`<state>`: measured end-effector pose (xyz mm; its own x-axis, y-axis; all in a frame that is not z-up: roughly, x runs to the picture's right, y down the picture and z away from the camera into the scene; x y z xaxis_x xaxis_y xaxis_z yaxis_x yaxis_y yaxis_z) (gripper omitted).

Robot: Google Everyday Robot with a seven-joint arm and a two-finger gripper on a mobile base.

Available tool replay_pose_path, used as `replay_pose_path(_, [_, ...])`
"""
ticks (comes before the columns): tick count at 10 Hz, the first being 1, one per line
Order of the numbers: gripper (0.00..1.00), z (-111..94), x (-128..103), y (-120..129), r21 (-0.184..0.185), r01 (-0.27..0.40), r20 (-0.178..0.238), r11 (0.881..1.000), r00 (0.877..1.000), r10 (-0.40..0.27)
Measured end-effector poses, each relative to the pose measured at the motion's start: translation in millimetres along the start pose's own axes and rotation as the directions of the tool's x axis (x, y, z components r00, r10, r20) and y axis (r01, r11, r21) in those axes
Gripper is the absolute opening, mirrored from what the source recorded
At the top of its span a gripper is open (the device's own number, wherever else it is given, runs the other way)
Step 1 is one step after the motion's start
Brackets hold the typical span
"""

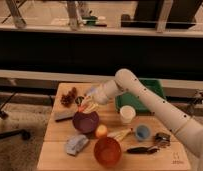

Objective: Place pepper in paper cup

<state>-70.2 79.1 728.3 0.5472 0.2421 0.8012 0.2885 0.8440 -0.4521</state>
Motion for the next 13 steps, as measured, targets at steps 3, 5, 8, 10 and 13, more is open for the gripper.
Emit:
replay_pose_path(3, [0.0, -13, 11, -6, 0.024, -0.019, 0.0, 1.0, 1.0, 0.019])
replay_pose_path(5, [0.0, -25, 21, -7, 0.043, -0.036, 0.001, 0.998, 0.999, 0.036])
replay_pose_path(8, [0.0, -41, 38, -6, 0.069, -0.064, 0.002, 0.996, 0.998, 0.064])
replay_pose_path(10, [0.0, -53, 50, -5, 0.086, -0.084, 0.002, 0.993, 0.996, 0.084])
replay_pose_path(13, [0.0, -74, 69, -3, 0.118, -0.115, 0.007, 0.986, 0.993, 0.115])
